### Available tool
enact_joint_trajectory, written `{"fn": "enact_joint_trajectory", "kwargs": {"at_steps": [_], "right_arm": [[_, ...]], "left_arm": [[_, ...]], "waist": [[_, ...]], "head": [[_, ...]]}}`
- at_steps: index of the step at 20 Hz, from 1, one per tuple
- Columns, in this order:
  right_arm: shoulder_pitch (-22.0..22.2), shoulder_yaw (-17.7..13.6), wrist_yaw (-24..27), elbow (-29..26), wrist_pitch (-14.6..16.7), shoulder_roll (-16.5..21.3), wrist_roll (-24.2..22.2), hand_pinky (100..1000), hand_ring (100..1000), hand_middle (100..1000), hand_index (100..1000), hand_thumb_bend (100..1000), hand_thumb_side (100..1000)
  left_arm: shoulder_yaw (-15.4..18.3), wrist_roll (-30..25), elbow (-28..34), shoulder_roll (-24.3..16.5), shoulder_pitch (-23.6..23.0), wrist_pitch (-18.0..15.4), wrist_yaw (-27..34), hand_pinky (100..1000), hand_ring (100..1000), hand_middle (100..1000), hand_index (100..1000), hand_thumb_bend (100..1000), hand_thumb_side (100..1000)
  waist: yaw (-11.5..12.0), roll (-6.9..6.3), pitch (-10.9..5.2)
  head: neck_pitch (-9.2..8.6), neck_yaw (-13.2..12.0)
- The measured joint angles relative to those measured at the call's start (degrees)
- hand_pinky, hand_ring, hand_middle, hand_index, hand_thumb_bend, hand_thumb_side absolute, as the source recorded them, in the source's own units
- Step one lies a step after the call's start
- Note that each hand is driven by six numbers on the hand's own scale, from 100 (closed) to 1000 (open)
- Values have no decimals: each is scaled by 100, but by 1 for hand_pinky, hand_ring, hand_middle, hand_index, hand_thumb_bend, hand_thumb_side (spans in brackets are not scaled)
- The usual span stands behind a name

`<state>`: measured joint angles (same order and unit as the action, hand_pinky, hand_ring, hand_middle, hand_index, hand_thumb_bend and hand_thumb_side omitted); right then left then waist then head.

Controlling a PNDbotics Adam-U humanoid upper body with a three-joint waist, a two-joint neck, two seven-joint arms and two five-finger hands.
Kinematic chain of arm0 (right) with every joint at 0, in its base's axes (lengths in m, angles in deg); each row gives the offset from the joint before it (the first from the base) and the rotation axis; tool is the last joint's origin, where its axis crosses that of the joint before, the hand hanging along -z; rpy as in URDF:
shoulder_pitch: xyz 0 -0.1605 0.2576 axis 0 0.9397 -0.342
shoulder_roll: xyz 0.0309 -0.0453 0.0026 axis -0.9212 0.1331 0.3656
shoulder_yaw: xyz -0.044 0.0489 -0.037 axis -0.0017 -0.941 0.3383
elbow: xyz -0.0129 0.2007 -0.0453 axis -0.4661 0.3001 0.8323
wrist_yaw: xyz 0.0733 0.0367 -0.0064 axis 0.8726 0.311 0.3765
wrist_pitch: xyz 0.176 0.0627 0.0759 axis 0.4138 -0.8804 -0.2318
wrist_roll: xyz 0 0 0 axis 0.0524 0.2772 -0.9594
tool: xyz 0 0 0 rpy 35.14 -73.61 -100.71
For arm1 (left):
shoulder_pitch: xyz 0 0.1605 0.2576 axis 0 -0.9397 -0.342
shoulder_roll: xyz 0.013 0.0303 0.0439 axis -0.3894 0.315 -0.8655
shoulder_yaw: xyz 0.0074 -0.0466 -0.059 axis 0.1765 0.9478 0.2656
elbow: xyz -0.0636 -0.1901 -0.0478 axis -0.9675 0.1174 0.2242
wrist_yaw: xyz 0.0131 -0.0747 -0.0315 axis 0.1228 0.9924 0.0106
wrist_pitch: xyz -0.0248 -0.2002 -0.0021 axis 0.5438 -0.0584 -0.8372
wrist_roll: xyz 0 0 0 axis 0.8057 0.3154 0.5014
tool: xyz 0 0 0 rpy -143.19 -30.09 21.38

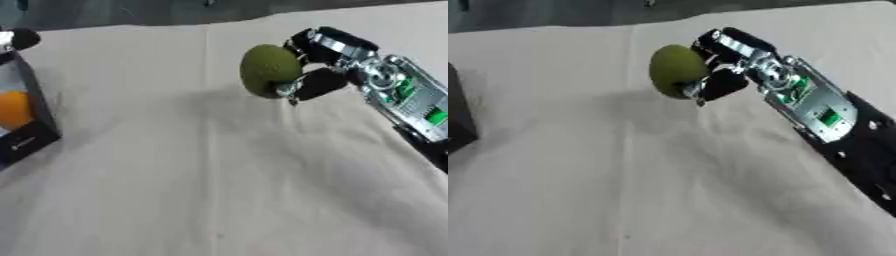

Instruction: Pick up the objects with one hand, pass them to the other hand, and then place them into the box on the other side of the table.

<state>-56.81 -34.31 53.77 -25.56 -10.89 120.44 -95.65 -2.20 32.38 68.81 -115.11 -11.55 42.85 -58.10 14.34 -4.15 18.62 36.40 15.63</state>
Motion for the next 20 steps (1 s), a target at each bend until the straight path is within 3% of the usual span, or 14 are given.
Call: {"fn": "enact_joint_trajectory", "kwargs": {"at_steps": [9,10,11,20], "right_arm": [[68,40,89,-401,-92,-13,309,696,699,436,515,302,100],[68,43,105,-435,-104,-13,324,697,699,436,515,302,100],[66,55,110,-468,-117,-13,338,697,699,436,515,303,100],[-111,211,111,-609,-158,-72,346,693,695,432,511,302,100]], "left_arm": [[-219,-410,17,-9,178,-105,-105,800,734,775,794,799,405],[-235,-443,17,-6,198,-113,-115,800,734,775,794,846,410],[-259,-474,17,3,215,-123,-129,800,734,776,794,800,404],[-448,-733,18,203,441,-225,-223,802,737,776,791,797,408]], "waist": [[-88,-4,0],[-88,-10,0],[-87,-17,0],[21,-25,0]], "head": [[77,-140],[79,-142],[80,-145],[84,-160]]}}
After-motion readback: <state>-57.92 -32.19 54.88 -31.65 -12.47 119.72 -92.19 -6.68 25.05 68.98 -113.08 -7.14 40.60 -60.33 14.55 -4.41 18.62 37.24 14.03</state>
